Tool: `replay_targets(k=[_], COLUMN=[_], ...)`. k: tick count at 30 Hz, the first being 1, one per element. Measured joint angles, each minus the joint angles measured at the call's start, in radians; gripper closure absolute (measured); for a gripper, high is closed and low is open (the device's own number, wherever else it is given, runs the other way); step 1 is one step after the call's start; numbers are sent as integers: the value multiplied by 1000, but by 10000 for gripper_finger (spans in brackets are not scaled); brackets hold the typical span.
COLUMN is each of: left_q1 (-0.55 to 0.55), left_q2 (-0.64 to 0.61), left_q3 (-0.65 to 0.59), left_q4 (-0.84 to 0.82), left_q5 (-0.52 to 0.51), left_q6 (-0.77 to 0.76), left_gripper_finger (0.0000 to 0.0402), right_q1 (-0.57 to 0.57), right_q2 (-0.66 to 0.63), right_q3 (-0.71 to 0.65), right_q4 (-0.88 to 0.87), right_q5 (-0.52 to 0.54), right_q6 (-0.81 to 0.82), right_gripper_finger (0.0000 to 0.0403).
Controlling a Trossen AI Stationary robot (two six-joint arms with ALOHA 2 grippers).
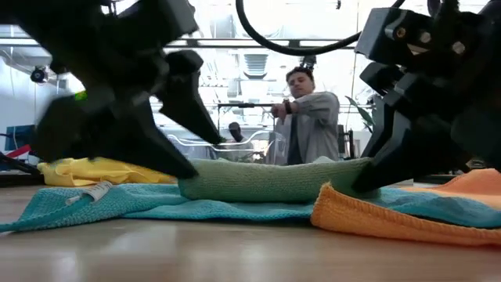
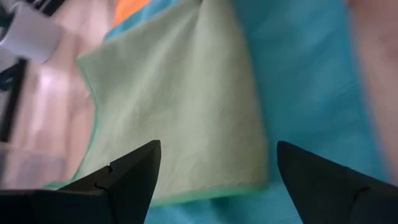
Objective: Fold microfiber towels
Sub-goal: Fold the green towel
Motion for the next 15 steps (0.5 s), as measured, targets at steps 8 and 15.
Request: replay_targets(k=[8,15], left_q1=[-7,-8], left_q2=[-24,-21], left_q3=[0,-2], left_q4=[0,4], left_q5=[109,13], left_q6=[-3,-4], left_gripper_finger=[100,100], right_q1=[-11,-16], right_q2=[-51,-104], right_q3=[6,6], right_q4=[-10,-9], right_q5=[-40,-71], right_q6=[114,186], right_gripper_finger=[393,393])
